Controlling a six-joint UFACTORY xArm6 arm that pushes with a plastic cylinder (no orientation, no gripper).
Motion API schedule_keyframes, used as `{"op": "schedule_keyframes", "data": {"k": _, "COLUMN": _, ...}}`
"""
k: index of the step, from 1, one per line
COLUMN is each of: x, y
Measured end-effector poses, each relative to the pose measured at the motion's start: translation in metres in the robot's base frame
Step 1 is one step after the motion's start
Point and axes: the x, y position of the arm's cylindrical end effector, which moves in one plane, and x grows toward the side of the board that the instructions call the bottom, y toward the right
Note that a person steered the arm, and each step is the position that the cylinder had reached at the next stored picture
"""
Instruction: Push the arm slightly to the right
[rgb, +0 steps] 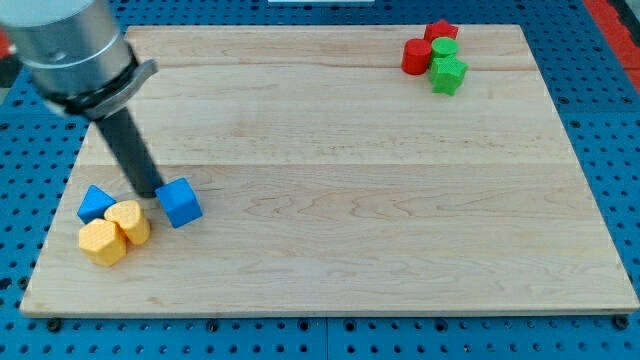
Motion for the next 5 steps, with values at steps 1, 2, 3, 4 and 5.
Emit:
{"op": "schedule_keyframes", "data": {"k": 1, "x": -0.044, "y": 0.059}}
{"op": "schedule_keyframes", "data": {"k": 2, "x": -0.045, "y": 0.114}}
{"op": "schedule_keyframes", "data": {"k": 3, "x": -0.031, "y": 0.162}}
{"op": "schedule_keyframes", "data": {"k": 4, "x": -0.031, "y": 0.183}}
{"op": "schedule_keyframes", "data": {"k": 5, "x": -0.043, "y": 0.183}}
